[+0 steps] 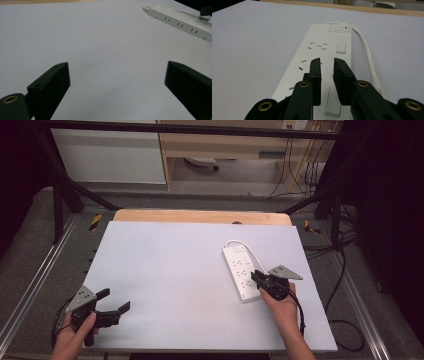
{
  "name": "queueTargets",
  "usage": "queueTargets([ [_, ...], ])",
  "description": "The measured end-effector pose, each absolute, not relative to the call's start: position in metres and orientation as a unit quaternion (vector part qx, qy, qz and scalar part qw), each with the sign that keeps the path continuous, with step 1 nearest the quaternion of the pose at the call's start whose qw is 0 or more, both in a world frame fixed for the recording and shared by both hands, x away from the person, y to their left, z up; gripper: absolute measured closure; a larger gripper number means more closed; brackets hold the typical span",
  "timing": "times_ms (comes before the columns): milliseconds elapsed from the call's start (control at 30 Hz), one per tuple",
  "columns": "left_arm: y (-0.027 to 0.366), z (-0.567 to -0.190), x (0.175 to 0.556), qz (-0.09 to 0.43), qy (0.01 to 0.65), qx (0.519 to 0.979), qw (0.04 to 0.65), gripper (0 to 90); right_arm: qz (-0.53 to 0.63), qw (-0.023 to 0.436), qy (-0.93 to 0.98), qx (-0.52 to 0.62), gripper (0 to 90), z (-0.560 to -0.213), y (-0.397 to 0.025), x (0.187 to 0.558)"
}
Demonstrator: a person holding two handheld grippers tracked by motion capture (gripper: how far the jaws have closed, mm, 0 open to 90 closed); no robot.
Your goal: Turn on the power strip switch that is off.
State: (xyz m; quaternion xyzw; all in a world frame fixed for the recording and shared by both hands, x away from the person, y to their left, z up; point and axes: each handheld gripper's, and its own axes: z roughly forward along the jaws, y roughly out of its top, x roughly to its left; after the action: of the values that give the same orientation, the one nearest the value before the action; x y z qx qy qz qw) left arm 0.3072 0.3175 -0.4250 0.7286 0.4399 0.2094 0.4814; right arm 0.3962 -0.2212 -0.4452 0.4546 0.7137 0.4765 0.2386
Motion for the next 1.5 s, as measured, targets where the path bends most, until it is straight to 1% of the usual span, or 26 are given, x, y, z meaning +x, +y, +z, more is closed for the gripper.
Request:
queueTargets([
  [400, 0.318, -0.425, 0.307, 0.21, 0.44, 0.729, 0.481, 6.3, 0.488, 0.24, 0.705, 0.455, 74.6, -0.438, -0.225, 0.392],
  [600, 0.318, -0.425, 0.307, 0.209, 0.441, 0.728, 0.481, 6.3, 0.501, 0.243, 0.696, 0.454, 70.6, -0.428, -0.228, 0.389],
  [967, 0.319, -0.425, 0.307, 0.21, 0.445, 0.726, 0.481, 6.3, 0.511, 0.247, 0.687, 0.454, 67.5, -0.415, -0.236, 0.388],
  [1100, 0.319, -0.425, 0.307, 0.209, 0.444, 0.726, 0.481, 6.3, 0.512, 0.245, 0.688, 0.452, 64.3, -0.412, -0.236, 0.389],
  [1267, 0.319, -0.425, 0.307, 0.21, 0.446, 0.726, 0.48, 6.3, 0.512, 0.244, 0.689, 0.452, 55.1, -0.408, -0.235, 0.389],
  [1333, 0.319, -0.425, 0.307, 0.209, 0.445, 0.726, 0.481, 6.3, 0.509, 0.247, 0.69, 0.452, 47.7, -0.405, -0.235, 0.389],
  [1433, 0.319, -0.425, 0.307, 0.21, 0.445, 0.726, 0.48, 6.2, 0.504, 0.245, 0.689, 0.46, 33.3, -0.401, -0.235, 0.39],
  [1500, 0.319, -0.425, 0.307, 0.209, 0.445, 0.726, 0.481, 6.3, 0.5, 0.247, 0.688, 0.464, 28.2, -0.4, -0.236, 0.389],
])
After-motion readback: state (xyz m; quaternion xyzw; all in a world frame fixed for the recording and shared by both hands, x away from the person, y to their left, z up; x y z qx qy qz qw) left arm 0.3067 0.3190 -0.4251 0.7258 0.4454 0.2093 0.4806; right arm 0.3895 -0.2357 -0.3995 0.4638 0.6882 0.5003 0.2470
